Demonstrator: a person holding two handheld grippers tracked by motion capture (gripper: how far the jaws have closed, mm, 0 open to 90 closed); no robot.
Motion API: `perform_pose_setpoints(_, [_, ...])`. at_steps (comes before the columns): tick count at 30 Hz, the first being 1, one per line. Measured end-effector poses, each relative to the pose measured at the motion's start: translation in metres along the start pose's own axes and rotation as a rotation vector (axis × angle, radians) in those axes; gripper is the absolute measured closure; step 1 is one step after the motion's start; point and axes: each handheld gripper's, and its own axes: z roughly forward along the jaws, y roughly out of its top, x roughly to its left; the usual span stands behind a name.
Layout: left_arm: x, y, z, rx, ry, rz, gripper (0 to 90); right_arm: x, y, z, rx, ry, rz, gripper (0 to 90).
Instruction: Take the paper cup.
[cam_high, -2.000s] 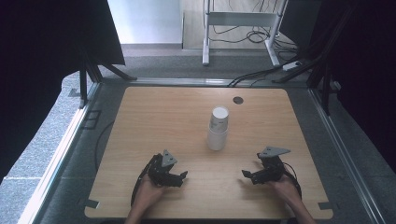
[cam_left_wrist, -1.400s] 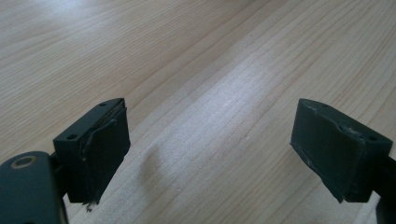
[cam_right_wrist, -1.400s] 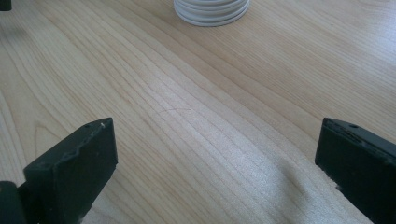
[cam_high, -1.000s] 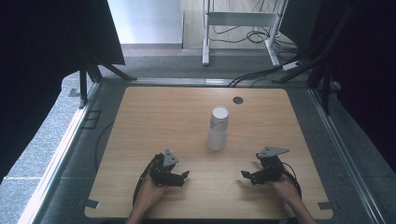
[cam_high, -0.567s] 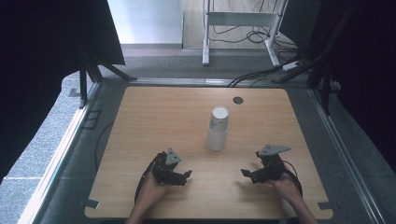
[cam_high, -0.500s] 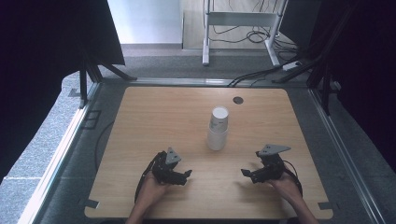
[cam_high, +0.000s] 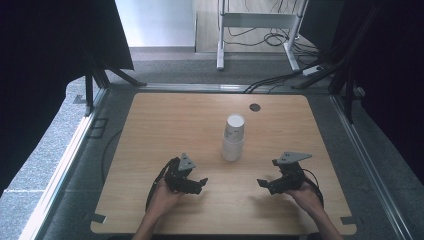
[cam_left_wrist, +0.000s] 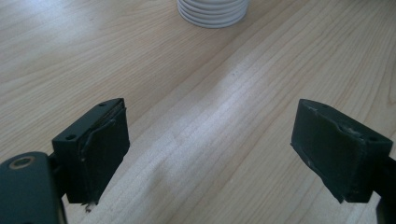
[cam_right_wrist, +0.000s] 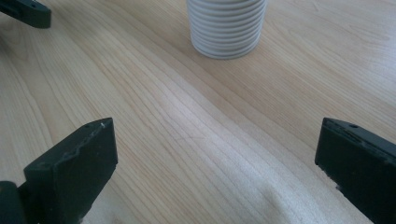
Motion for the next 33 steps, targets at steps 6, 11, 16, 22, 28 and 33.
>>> perform_pose_setpoints(6, [0.001,0.007,0.000,-0.008,0.005,0.004,11.1,-0.001,0.006,-0.001,-0.007,0.017,0.003,0.0])
perform_pose_setpoints(11, [0.001,0.012,0.002,-0.002,0.009,0.018,11.1,-0.001,0.011,-0.001,-0.005,0.030,0.010,0.0])
perform_pose_setpoints(16, [0.002,0.018,0.003,0.001,0.011,0.034,11.1,-0.001,0.015,-0.001,-0.001,0.031,0.016,0.0])
perform_pose_setpoints(22, [0.003,0.024,0.006,-0.004,0.003,0.026,11.1,-0.001,0.022,-0.002,-0.005,0.035,0.019,0.0])
perform_pose_setpoints(28, [0.005,0.031,0.008,-0.008,0.002,0.027,11.1,-0.002,0.030,-0.004,-0.014,0.038,0.026,0.0])
perform_pose_setpoints(33, [0.008,0.038,0.010,-0.016,0.000,0.007,11.1,-0.002,0.037,-0.004,-0.019,0.041,0.019,0.0])
